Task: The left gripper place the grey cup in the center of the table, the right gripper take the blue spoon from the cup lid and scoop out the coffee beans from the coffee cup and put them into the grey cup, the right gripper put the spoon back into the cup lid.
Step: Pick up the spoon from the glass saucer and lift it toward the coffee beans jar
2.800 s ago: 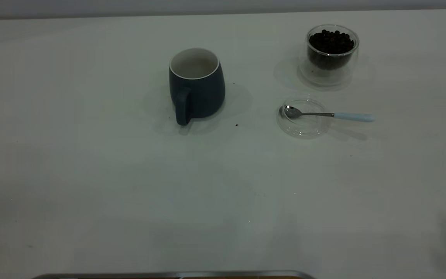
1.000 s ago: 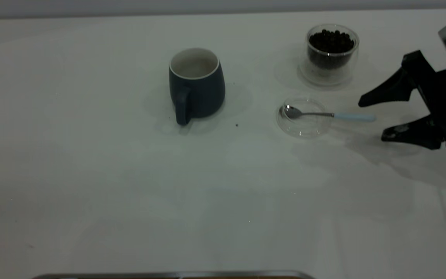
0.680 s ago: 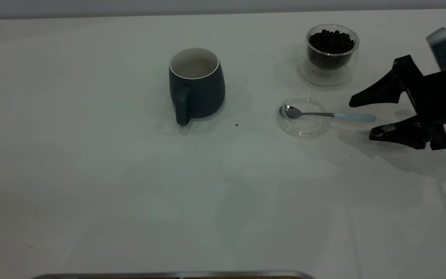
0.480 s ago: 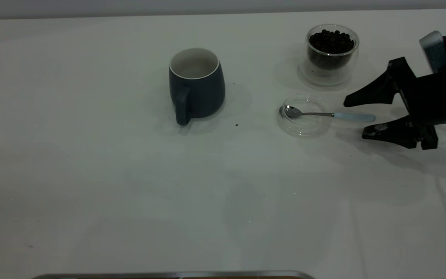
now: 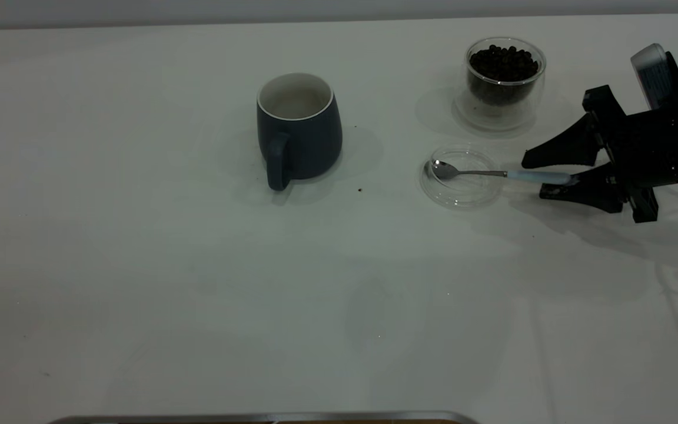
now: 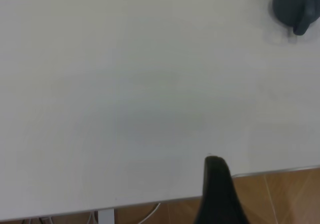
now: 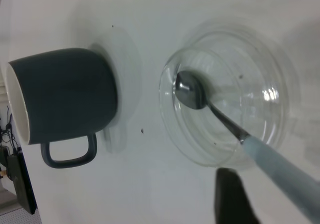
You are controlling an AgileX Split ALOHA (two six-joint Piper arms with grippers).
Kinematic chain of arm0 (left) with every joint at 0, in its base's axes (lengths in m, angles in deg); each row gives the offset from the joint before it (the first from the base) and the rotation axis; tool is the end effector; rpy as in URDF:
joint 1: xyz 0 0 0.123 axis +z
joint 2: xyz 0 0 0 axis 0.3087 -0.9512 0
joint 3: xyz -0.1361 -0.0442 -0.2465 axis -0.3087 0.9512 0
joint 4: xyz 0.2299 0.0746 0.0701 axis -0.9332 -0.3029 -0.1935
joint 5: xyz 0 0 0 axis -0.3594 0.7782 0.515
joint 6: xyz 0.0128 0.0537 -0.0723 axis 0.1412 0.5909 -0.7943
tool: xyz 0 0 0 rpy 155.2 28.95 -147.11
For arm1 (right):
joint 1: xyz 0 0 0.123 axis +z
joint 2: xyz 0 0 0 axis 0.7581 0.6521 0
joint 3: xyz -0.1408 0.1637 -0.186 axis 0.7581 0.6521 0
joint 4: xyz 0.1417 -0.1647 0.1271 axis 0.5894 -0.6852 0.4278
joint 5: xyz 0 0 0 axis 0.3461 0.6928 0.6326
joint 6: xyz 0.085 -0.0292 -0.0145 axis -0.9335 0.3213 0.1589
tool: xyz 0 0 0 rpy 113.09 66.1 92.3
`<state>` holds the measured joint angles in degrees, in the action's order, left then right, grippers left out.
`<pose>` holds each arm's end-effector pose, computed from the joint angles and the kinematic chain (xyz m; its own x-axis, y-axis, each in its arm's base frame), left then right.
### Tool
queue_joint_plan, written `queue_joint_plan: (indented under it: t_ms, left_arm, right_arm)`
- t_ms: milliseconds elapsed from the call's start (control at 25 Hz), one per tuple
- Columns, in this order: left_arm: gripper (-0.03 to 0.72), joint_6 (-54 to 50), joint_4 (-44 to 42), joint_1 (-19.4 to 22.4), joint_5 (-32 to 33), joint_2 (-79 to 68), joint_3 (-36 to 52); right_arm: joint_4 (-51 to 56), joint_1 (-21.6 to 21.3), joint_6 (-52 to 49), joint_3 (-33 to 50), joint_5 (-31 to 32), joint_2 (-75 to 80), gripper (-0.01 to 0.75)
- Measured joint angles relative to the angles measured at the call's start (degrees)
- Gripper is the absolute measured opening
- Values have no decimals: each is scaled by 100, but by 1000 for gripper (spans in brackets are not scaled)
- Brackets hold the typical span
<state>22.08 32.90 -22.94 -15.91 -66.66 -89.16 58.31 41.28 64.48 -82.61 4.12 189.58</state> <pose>-0.0091 -0.0011 0.2666 -0.5176 0.0583 -0.8537 0.1100 0.9939 0.0012 0.3320 0.0215 -0.0307 -0.8999 0.4347 -0.0350 0.2443 0.5690 0.7852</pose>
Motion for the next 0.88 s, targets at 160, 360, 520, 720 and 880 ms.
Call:
queue_joint_plan:
  t_ms: [160, 360, 520, 720, 880]
  left_arm:
    - [568, 0, 0, 0, 0, 0, 0]
    - [568, 0, 0, 0, 0, 0, 0]
    - [568, 0, 0, 0, 0, 0, 0]
    - [568, 0, 2, 0, 0, 0, 0]
    - [568, 0, 2, 0, 0, 0, 0]
  right_arm:
    - [0, 0, 23, 0, 141, 0, 316]
    - [0, 0, 62, 0, 254, 0, 208]
    - [-41, -6, 103, 0, 306, 0, 145]
    - [-477, -116, 145, 0, 408, -71, 114]
    - [-837, -214, 145, 0, 388, -339, 114]
